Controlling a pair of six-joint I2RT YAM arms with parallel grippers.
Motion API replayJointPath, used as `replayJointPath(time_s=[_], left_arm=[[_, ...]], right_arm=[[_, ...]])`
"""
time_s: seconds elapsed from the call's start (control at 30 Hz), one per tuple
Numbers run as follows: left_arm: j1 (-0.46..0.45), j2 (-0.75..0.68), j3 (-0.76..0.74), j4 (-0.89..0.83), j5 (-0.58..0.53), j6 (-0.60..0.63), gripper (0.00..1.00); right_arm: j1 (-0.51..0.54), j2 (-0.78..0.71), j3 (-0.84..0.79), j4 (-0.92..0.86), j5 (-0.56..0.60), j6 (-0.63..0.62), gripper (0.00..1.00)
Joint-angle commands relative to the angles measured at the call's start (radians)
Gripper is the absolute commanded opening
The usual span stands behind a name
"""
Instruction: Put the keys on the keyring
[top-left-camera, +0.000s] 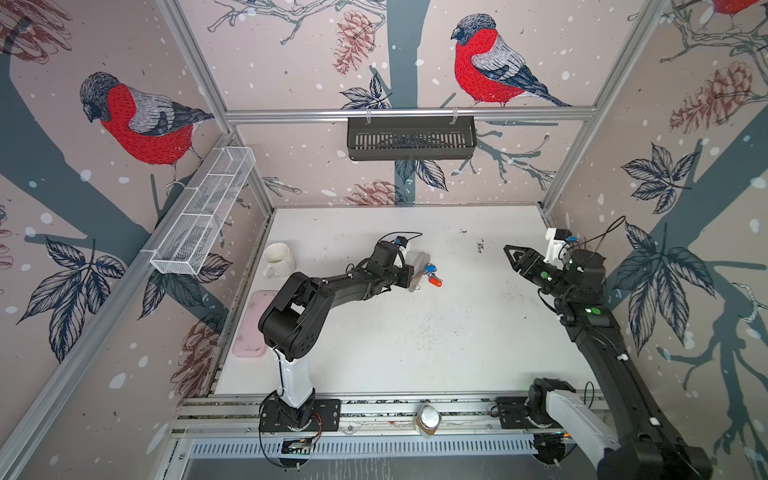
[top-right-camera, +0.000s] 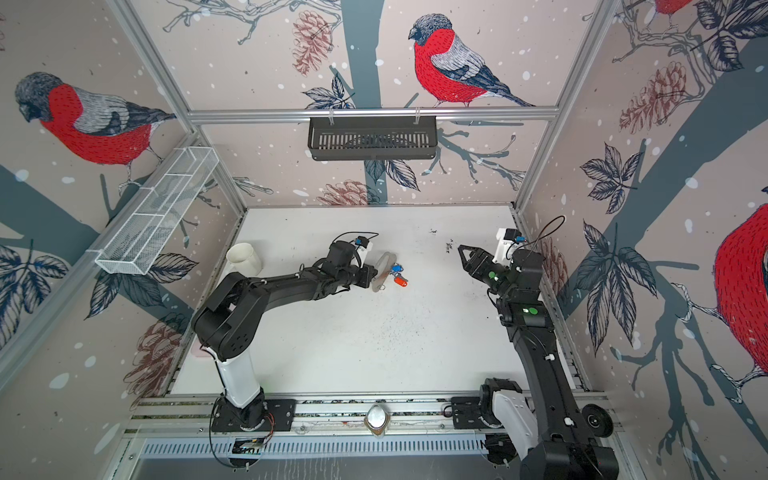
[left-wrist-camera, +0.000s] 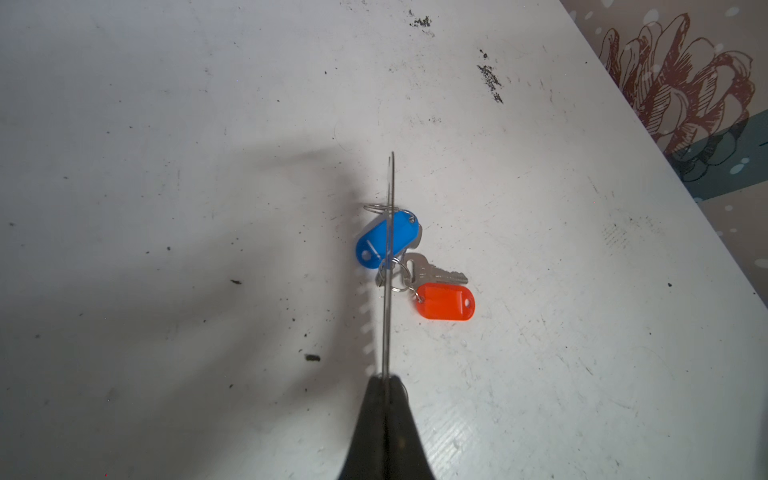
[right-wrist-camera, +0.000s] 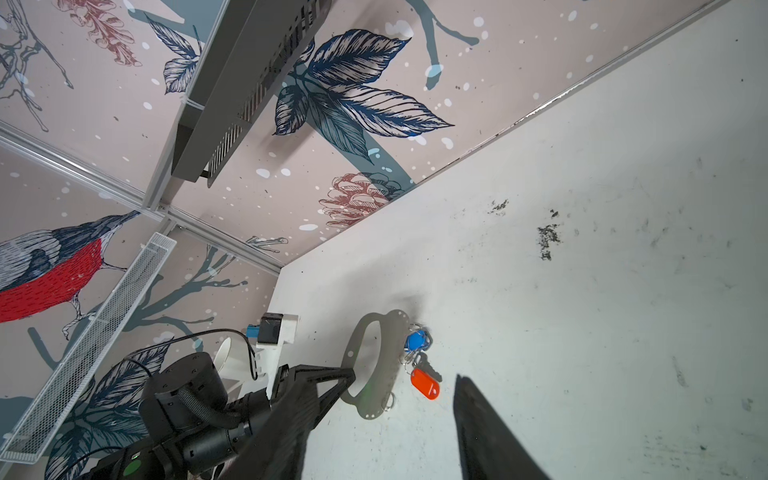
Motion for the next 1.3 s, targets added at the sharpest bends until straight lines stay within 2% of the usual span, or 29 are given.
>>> replayJointPath(time_s=[0.0,0.57,0.8,0.83,0.9,0.97,1.07,1.27], left_arm=[[0.017,-0.013,-0.016,0.051,0.006,0.009,0.0],[0.145,-0.086,-0.165,0.08,-0.117,-0.051,0.0],[0.207,-0.105,-0.206,0.075,-0.126,-0.072,0.0],[0.211,-0.105,-0.209,0.073,-0.132,-0.077,0.04],[0.22,-0.11,-0.216,0.074,-0.146,-0.087,0.2],[0.225,-0.122,-0.225,0.075,-0.165,-0.096,0.31],[0.235,-0.141,-0.235,0.068,-0.19,-0.097,0.36],[0.243,-0.198,-0.236,0.011,-0.261,-0.081,0.38]], right_arm=[[0.0,0.003,-0.01,0.001,0.017,-0.018,0.56],[0.015,0.018,-0.022,-0.003,0.04,-0.033,0.57],[0.019,0.02,-0.03,0.001,0.044,-0.031,0.57],[0.019,0.02,-0.032,0.001,0.046,-0.032,0.57],[0.02,0.019,-0.032,-0.002,0.046,-0.034,0.57],[0.02,0.018,-0.034,-0.006,0.05,-0.037,0.57],[0.02,0.016,-0.033,-0.013,0.058,-0.043,0.58],[0.02,0.016,-0.037,-0.02,0.073,-0.054,0.59]])
